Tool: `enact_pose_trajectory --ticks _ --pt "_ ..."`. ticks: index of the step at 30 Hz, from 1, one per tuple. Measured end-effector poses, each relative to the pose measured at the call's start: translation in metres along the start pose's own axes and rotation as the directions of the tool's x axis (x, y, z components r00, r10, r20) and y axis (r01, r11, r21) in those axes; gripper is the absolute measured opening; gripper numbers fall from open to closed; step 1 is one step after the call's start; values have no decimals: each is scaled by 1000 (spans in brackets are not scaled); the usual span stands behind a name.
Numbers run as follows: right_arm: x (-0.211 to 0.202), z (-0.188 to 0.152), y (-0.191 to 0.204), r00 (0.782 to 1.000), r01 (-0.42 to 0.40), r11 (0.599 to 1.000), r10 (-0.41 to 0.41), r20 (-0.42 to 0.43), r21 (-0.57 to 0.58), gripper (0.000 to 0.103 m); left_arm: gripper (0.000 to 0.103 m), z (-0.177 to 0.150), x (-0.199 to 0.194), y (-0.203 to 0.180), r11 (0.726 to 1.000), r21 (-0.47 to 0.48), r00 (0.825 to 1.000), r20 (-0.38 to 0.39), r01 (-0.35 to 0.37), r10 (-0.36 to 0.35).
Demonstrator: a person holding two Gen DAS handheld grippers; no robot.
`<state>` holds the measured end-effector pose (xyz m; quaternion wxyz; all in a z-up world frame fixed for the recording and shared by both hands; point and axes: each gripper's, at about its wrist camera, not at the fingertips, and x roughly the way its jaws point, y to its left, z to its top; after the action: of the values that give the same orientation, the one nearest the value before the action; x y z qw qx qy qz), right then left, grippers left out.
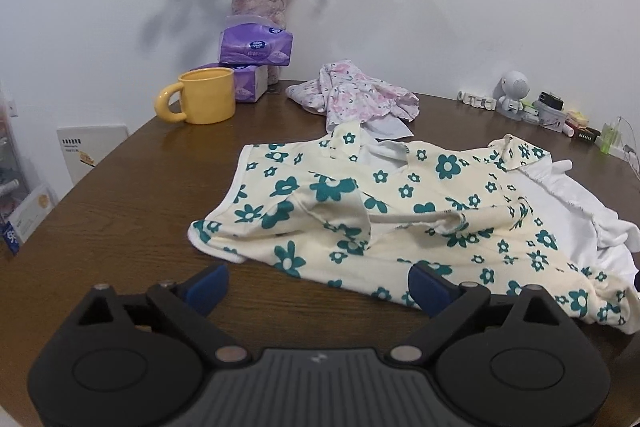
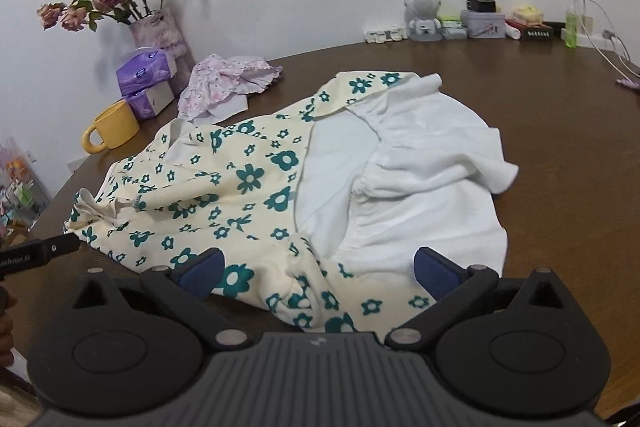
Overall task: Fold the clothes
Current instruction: 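Open both grippers and release the shirt edge onto the table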
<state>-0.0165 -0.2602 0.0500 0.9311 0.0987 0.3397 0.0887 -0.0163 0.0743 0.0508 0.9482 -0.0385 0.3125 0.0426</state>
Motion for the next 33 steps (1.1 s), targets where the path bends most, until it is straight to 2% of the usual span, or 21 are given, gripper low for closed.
enact_pose_trajectory --ticks 6,11,16,23,28,31,33 --pt "-10 -5 2 999 -18 1000 19 34 -10 103 96 -5 -4 2 996 -55 997 -23 71 -72" --pt "-13 -7 -3 999 -36 999 36 32 21 103 97 -6 -10 -4 992 -46 993 -8 119 -119" --pt "-12 -12 -2 999 -35 999 35 10 21 103 97 -6 -13 -15 991 8 991 -4 130 -130" --pt "-16 -14 -4 1000 17 1000 -17 8 22 103 97 -6 -10 -26 983 60 985 -27 171 -169" --pt "-20 -12 -5 998 62 998 -61 31 -19 102 97 1 -6 -32 981 123 988 15 149 -152" --pt "-17 -11 -3 998 57 997 -56 25 -61 93 94 9 3 -39 973 191 990 28 132 -140" --pt "-11 -10 -1 999 47 995 -47 1 -87 72 86 15 12 -44 960 244 989 26 138 -149"
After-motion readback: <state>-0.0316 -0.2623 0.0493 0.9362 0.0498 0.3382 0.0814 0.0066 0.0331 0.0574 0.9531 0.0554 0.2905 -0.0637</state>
